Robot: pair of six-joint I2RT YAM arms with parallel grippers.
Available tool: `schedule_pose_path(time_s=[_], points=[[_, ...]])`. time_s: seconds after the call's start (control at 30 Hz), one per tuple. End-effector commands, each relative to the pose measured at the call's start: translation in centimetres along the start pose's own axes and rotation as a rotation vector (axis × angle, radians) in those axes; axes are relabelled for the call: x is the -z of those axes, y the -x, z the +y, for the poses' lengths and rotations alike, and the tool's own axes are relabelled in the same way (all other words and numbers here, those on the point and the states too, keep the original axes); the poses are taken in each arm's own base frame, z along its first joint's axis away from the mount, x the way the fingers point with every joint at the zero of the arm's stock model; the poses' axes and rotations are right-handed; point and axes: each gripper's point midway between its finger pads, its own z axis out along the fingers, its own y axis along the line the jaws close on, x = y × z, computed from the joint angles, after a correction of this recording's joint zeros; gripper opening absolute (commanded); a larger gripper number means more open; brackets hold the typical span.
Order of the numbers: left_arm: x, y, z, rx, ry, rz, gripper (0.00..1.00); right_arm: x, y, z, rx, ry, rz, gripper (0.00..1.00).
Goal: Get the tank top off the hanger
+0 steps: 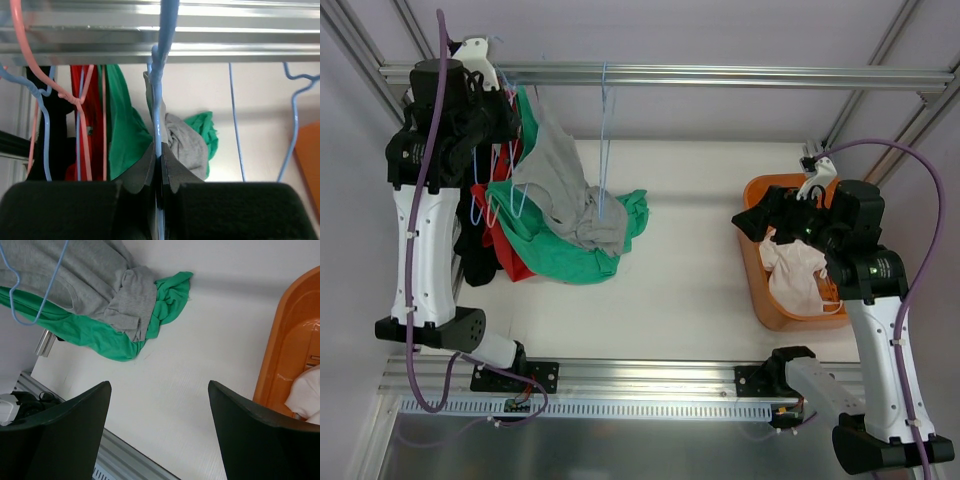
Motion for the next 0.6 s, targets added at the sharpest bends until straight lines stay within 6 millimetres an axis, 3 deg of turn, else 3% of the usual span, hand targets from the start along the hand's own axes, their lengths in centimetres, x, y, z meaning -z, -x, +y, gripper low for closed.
schedule_pose_path(time_s=[0.0, 0.1, 0.13, 0.17, 0.2, 0.23, 0.27, 0.3, 0.33, 0.37, 0.43, 0.5, 0.53, 0.57], points=[[3.7, 3.2, -2.1, 0.028, -0.112, -0.136, 0.00, 0.3, 1.1, 2.5, 0.006, 0.118, -0.048, 0.83], [5.7, 1.9, -3.2, 0.043, -0.174, -0.128, 0.00, 0.5, 1.3, 3.0, 0.007, 0.149, -0.052, 0.84], [5.3, 0.0, -3.4, 0.055, -0.193, -0.077, 0.00, 0.5, 1.2, 3.8, 0.010, 0.190, -0.043, 0.84], [7.0, -0.3, -3.8, 0.056, -0.210, -0.094, 0.00, 0.6, 1.2, 4.3, 0.014, 0.221, -0.039, 0.84], [7.7, -1.1, -4.1, 0.056, -0.231, -0.086, 0.00, 0.6, 1.4, 5.2, 0.023, 0.263, -0.041, 0.84], [7.3, -3.0, -4.1, 0.064, -0.240, -0.039, 0.00, 0.7, 1.2, 6.2, 0.029, 0.320, -0.029, 0.84], [9.1, -3.4, -4.5, 0.057, -0.259, -0.062, 0.00, 0.8, 1.2, 6.8, 0.040, 0.350, -0.024, 0.84], [9.5, -4.1, -4.5, 0.048, -0.262, -0.057, 0.00, 0.7, 1.1, 7.7, 0.055, 0.389, -0.012, 0.84], [9.1, -5.8, -4.2, 0.051, -0.255, -0.022, 0.00, 0.6, 0.9, 8.1, 0.062, 0.400, -0.002, 0.84], [10.4, -6.3, -4.2, 0.044, -0.260, -0.041, 0.00, 0.5, 0.4, 8.9, 0.077, 0.428, 0.015, 0.84], [10.7, -8.6, -4.5, 0.051, -0.288, 0.001, 0.00, -0.1, 0.1, 9.3, 0.096, 0.436, 0.030, 0.84], [12.9, -10.0, -5.8, 0.071, -0.366, -0.004, 0.00, -0.6, -0.8, 10.6, 0.117, 0.467, 0.057, 0.84], [12.8, -11.8, -6.0, 0.093, -0.386, 0.039, 0.00, -1.2, -1.4, 10.9, 0.116, 0.475, 0.081, 0.84], [14.3, -12.5, -6.5, 0.103, -0.418, 0.020, 0.00, -1.3, -2.3, 12.1, 0.131, 0.514, 0.106, 0.84]])
